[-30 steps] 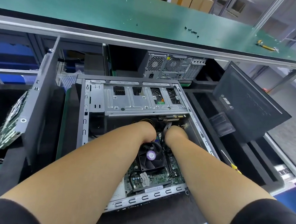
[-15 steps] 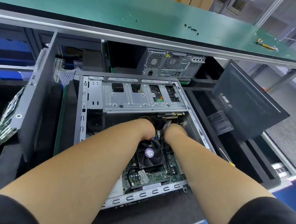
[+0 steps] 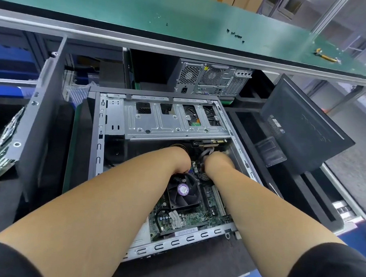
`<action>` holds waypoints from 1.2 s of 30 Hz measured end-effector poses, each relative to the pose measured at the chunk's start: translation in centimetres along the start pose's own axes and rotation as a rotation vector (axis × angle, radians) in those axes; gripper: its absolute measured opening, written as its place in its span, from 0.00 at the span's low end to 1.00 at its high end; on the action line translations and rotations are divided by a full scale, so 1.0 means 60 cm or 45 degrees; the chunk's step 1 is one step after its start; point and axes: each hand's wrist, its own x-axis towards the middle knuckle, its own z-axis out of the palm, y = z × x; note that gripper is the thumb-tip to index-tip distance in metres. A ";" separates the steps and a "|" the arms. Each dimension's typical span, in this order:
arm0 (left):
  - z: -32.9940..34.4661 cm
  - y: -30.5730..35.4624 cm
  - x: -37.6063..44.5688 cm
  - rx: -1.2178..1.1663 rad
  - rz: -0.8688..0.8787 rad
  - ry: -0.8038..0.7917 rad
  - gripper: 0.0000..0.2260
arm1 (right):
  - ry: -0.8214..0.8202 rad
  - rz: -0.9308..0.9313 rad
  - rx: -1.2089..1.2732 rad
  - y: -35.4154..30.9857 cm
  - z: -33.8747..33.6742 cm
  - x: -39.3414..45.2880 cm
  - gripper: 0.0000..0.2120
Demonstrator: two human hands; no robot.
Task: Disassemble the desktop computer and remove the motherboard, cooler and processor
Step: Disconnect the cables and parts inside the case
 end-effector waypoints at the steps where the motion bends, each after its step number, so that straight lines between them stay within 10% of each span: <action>1: -0.001 0.000 -0.004 0.034 0.003 -0.019 0.16 | -0.054 0.000 -0.023 -0.007 -0.003 -0.003 0.20; 14: 0.018 0.008 -0.021 -0.344 0.117 0.155 0.13 | -0.088 -0.100 -0.020 0.012 -0.047 -0.096 0.20; 26: -0.042 0.034 -0.087 -1.222 0.244 0.665 0.16 | 0.723 -0.242 0.835 0.072 -0.069 -0.180 0.12; 30: -0.051 0.042 -0.098 -1.284 0.274 0.684 0.17 | 0.267 -0.331 1.823 0.076 -0.094 -0.178 0.23; 36: -0.053 0.065 -0.112 -1.426 0.295 0.617 0.16 | -0.048 -0.820 1.865 0.112 -0.116 -0.156 0.29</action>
